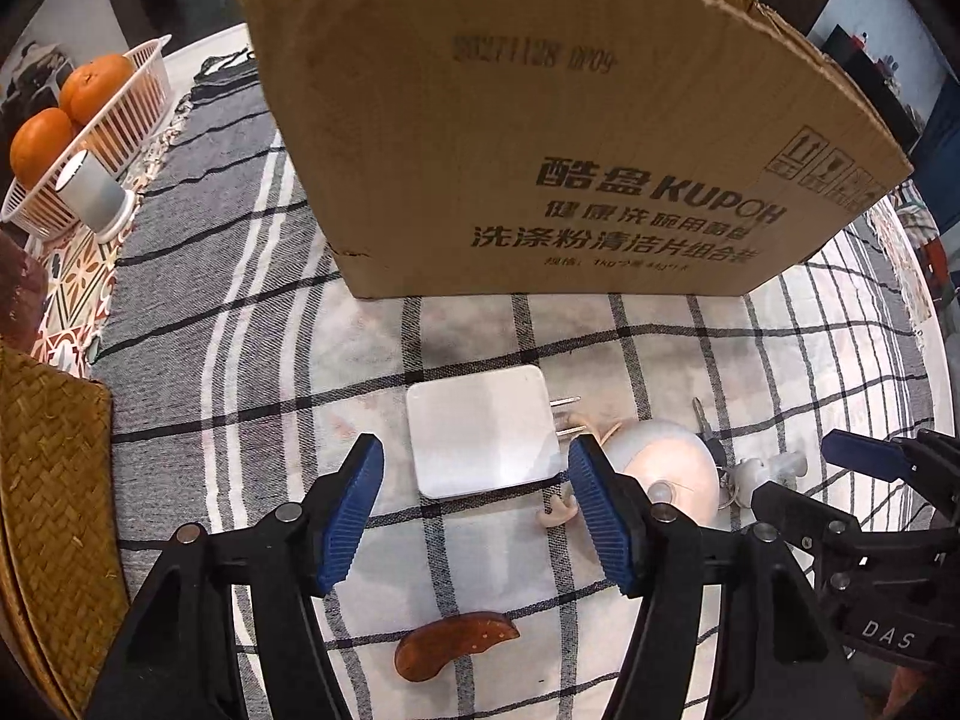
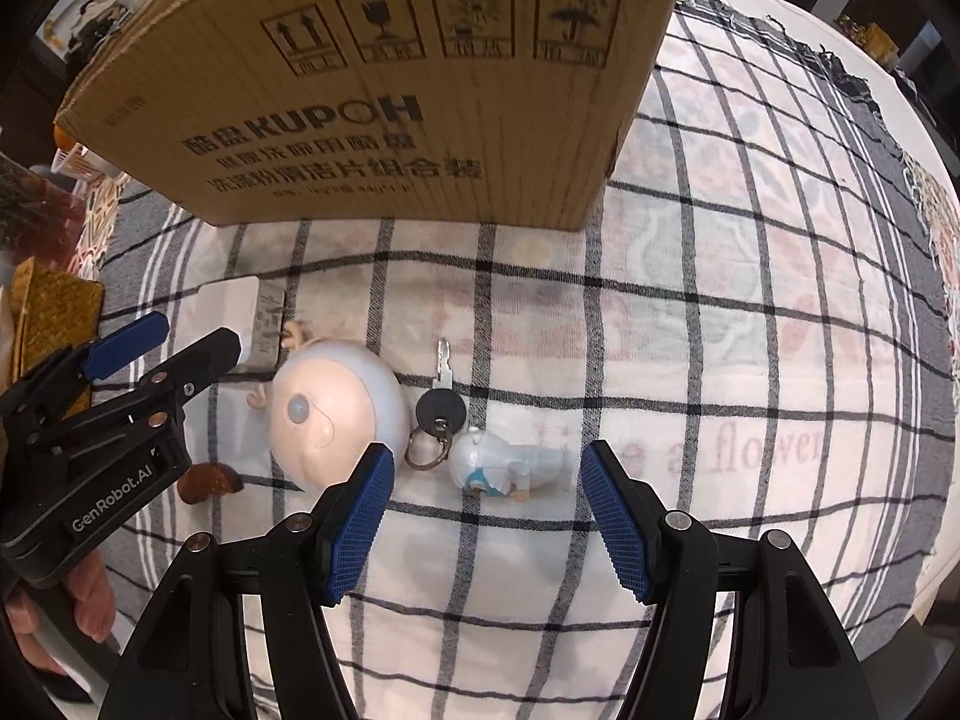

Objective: Organize rigid objects
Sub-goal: 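Withdraw both tools from the box toward the white charger and figurine, then close the left tool on the white square charger while the right tool lowers to the figurine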

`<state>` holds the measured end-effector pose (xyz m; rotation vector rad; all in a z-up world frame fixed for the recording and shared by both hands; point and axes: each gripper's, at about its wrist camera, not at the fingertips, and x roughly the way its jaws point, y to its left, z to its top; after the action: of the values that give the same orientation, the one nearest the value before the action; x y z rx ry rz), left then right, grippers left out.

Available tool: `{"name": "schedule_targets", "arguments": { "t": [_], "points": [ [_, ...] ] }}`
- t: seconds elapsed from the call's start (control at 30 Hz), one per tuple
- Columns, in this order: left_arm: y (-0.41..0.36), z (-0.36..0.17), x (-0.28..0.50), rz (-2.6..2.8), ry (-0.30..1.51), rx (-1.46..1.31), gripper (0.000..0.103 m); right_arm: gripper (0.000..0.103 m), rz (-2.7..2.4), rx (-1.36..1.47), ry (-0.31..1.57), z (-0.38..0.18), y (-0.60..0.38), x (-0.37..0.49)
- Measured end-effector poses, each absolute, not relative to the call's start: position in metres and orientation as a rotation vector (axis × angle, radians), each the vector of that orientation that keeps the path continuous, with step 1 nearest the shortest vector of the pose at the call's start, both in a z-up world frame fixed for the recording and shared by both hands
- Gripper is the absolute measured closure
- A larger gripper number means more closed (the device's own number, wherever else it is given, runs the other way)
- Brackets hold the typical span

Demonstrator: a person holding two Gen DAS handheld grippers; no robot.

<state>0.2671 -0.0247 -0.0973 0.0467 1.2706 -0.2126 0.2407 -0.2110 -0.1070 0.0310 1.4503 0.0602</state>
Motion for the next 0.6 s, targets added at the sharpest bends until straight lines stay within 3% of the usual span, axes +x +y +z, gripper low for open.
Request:
{"name": "schedule_targets", "arguments": {
  "t": [0.6],
  "points": [
    [-0.031, -0.124, 0.282, -0.199, 1.325, 0.064, 0.037, 0.037, 0.043, 0.061, 1.512, -0.143, -0.216, 0.244]
  ]
}}
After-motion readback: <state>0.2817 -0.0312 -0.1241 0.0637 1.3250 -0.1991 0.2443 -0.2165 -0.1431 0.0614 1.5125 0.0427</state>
